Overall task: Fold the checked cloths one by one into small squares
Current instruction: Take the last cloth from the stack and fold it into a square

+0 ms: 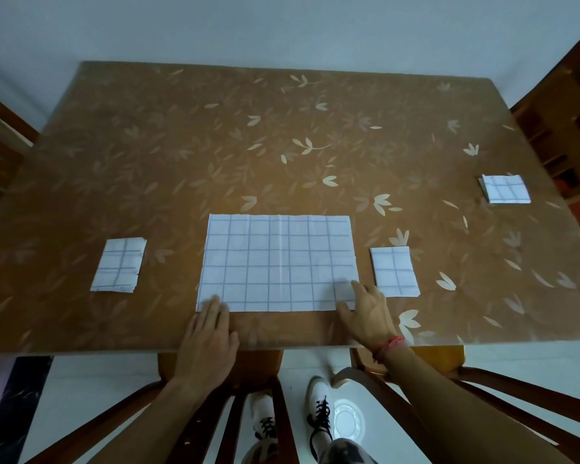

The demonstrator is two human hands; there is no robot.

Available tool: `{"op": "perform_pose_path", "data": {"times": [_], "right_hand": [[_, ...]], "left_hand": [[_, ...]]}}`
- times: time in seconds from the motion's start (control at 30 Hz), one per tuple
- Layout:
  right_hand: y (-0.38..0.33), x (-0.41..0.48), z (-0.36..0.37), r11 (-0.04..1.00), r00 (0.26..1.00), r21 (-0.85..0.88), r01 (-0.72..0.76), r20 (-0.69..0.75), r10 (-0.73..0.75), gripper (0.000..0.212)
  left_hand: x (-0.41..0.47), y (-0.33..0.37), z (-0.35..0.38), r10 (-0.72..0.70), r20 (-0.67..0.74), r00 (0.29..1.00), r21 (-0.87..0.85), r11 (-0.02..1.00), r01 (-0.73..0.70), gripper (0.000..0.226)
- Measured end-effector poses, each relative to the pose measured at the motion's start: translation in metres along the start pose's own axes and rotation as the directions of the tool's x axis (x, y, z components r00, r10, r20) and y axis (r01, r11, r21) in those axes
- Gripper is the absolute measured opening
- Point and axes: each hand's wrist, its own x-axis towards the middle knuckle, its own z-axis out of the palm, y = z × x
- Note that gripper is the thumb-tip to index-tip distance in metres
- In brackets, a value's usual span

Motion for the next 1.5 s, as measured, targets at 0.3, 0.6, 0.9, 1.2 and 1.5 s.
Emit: {"op": "perform_pose_path", "data": {"times": [0.3, 0.6, 0.9, 1.2, 1.5], "right_hand": [[-0.013, 0.052, -0.011, 0.927, 0.964, 0.271, -0.261, 0.028, 0.263, 0.034], [-0.016, 0.075, -0.019, 0.893, 0.931, 0.268, -0.361, 0.046, 0.363, 0.046], [-0.021, 0.078, -0.018, 0.922, 0.932, 0.136, -0.363, 0.058, 0.359, 0.050], [-0.020, 0.094, -0.026, 0.880, 0.939, 0.346, -0.326, 0.014, 0.343, 0.040], [-0.012, 0.095, -0.042, 0.765, 0.942, 0.557, -0.323, 0.109, 0.318, 0.009]], "left_hand": [[0.016, 0.036, 0.012, 0.137, 0.084, 0.987, -0.004, 0.990, -0.138, 0.058], [0.015, 0.034, 0.018, 0.125, 0.077, 0.989, -0.054, 0.991, -0.121, 0.057], [0.014, 0.035, 0.018, 0.119, 0.064, 0.991, -0.132, 0.985, -0.110, 0.057], [0.013, 0.036, 0.018, 0.105, 0.049, 0.993, -0.128, 0.987, -0.098, 0.057], [0.016, 0.042, 0.008, 0.095, 0.030, 0.995, -0.166, 0.982, -0.089, 0.058]]}}
